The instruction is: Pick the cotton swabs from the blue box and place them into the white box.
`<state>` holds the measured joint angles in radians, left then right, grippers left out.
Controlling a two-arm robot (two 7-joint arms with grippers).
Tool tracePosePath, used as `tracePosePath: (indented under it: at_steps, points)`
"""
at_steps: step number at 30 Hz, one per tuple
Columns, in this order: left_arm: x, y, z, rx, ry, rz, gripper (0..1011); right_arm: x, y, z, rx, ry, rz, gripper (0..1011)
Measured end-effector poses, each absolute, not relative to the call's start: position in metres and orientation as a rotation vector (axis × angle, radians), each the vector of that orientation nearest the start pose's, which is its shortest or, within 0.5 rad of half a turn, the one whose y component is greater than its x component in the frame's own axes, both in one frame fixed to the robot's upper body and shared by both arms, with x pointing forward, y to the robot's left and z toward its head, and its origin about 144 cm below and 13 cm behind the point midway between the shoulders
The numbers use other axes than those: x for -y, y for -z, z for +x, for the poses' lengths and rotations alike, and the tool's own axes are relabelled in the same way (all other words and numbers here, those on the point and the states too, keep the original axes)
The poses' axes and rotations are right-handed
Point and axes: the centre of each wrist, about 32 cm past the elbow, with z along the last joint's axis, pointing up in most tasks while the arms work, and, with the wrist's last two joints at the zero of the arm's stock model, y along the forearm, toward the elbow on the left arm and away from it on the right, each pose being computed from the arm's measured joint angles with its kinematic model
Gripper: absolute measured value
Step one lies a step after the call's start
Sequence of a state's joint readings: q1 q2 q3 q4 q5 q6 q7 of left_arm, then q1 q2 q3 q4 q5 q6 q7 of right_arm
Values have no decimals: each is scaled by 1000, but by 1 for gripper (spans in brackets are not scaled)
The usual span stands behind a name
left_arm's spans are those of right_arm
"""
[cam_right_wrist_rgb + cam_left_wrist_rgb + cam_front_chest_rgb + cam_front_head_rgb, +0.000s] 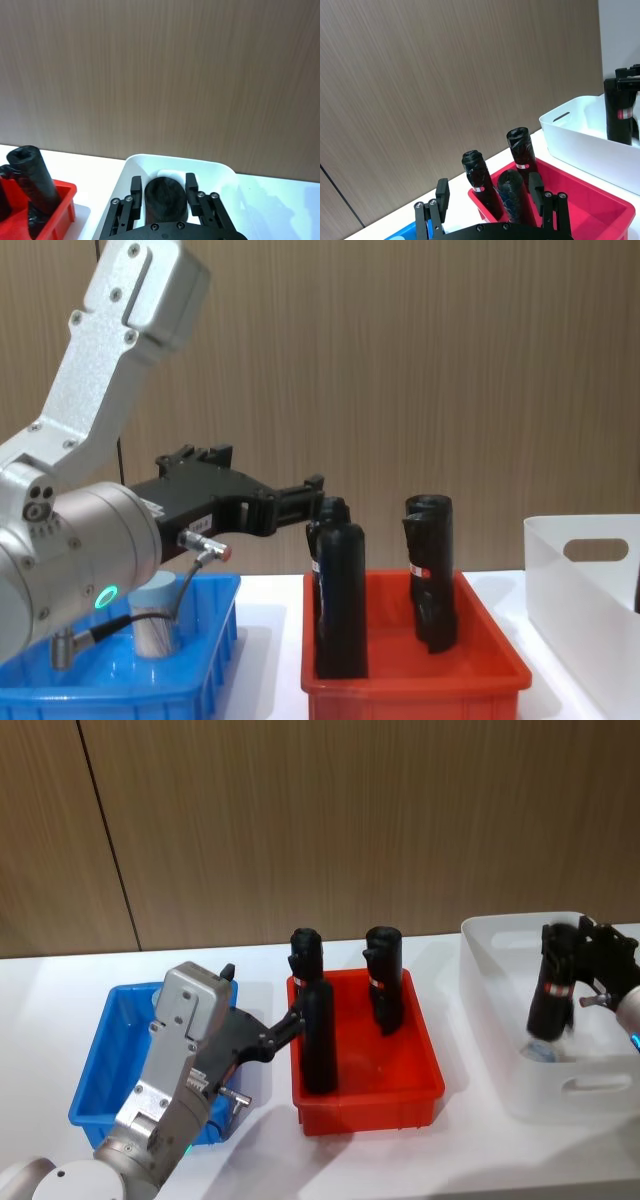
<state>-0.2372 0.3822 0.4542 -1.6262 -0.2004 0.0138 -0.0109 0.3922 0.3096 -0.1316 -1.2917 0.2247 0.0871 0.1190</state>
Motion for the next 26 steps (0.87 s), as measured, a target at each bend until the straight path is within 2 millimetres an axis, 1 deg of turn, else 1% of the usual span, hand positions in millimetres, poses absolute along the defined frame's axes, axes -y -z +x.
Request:
tracePosePath:
  at_steps: [1,2,3,6,11,13,17,26]
  points:
    - [-198,-1204,492,268,-1124,61,1004,307,-1206,564,80,1426,-90,506]
    - [-198,-1204,492,268,-1124,61,1004,308,-1204,565,75,1432,-92,565]
    - [-198,-1204,492,268,-1124,61,1004,308,-1203,565,73,1435,-91,565]
    - [-198,-1204,492,268,-1124,61,1004,310,-1200,566,67,1443,-89,685]
    - [-198,-1204,492,268,-1124,61,1004,311,-1199,566,67,1449,-78,817]
    - [-198,-1204,492,268,-1124,61,1004,312,-1197,565,67,1452,-73,900]
    - [-198,-1204,492,268,-1124,61,1004,312,-1197,563,68,1453,-62,998]
    - [-198,-1204,492,268,-1124,61,1004,313,-1196,561,71,1454,-48,1001]
